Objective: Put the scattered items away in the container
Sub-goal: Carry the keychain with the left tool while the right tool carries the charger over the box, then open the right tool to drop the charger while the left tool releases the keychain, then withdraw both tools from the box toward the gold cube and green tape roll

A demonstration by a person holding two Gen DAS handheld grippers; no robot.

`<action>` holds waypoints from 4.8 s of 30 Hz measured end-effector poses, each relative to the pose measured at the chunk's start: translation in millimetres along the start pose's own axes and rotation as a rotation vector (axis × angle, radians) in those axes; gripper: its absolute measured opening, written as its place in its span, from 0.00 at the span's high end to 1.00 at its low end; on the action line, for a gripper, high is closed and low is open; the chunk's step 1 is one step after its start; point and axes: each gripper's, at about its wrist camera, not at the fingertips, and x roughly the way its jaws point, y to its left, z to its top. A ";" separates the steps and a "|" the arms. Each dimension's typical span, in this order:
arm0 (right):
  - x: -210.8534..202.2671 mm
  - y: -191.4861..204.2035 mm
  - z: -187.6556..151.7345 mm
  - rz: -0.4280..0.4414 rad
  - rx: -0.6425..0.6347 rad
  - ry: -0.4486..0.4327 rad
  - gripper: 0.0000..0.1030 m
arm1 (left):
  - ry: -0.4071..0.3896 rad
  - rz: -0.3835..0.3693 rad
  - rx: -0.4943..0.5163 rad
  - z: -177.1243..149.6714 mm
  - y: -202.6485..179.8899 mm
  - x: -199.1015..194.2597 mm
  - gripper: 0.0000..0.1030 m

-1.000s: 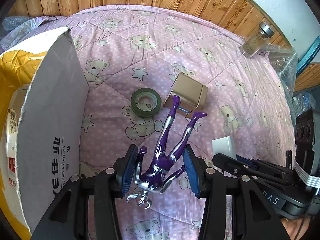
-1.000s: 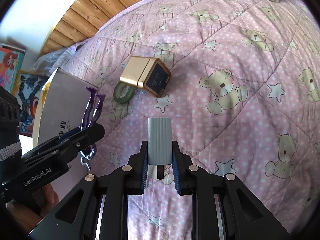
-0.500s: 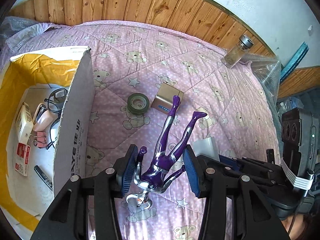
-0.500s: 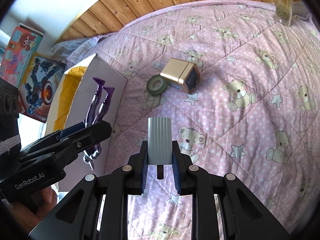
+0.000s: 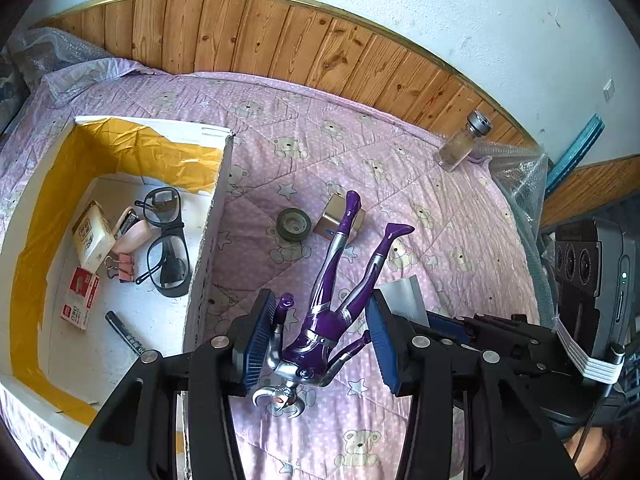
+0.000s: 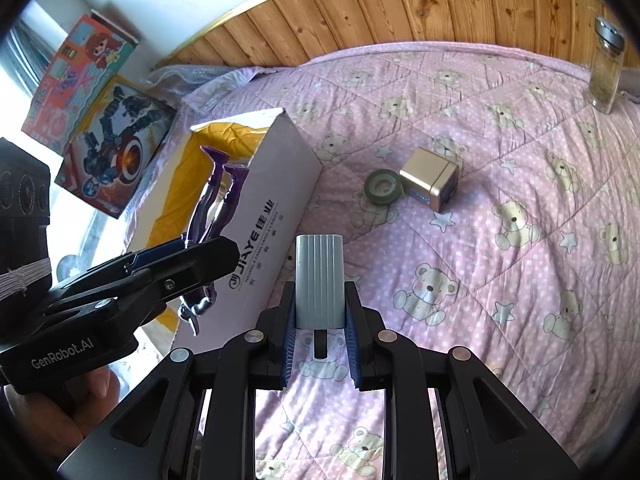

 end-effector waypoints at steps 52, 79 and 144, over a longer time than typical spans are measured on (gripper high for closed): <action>38.5 169.1 33.1 0.135 -0.367 0.075 0.78 | -0.211 0.124 -0.448 -32.3 175.6 -112.8 0.54; 111.1 179.6 33.2 0.073 -0.447 0.201 0.78 | -0.004 0.260 -0.599 -40.2 191.5 -40.0 0.54; 30.1 -52.0 66.3 -0.052 0.001 -0.016 0.67 | 0.049 0.111 -0.031 34.4 -5.4 33.0 0.43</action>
